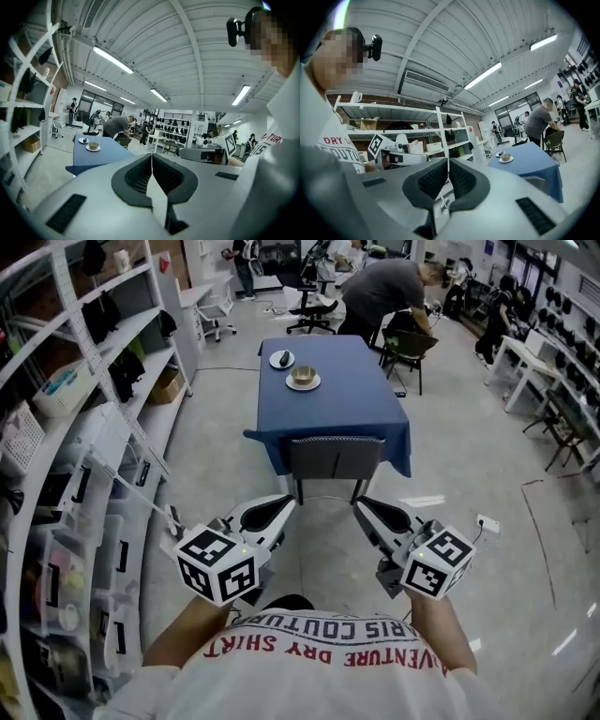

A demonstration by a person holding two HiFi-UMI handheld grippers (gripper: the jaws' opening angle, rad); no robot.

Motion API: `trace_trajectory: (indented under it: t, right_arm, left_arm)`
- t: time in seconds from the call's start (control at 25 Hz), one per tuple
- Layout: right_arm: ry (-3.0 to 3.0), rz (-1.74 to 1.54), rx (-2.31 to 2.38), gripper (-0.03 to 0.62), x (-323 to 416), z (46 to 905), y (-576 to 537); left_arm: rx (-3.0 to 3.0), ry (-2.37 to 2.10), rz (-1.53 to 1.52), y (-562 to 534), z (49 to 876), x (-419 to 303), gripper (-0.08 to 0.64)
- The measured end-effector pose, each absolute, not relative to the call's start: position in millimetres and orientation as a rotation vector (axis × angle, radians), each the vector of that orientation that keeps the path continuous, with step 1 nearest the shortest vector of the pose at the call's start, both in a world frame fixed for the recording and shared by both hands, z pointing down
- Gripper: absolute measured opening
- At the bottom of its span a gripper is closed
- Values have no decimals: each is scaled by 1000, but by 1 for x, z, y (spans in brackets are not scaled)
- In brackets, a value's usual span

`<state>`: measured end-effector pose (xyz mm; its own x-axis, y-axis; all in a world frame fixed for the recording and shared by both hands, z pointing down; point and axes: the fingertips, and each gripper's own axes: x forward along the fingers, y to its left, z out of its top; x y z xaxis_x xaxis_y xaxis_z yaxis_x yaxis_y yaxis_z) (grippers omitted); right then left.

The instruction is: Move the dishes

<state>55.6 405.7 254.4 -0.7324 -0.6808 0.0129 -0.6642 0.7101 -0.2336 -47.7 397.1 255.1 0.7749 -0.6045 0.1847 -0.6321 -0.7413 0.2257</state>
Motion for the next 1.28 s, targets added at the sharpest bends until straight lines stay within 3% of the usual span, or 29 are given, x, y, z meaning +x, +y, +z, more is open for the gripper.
trace_trajectory:
  t: [0.6, 1.28]
  right_arm:
    - [2814, -382, -1186, 26, 80, 295, 353]
    - [2833, -445, -1163, 28, 90, 305, 62]
  left_arm:
    - [2695, -900, 190, 340, 293, -26, 29]
    - [2605, -901, 237, 51, 321, -11, 29]
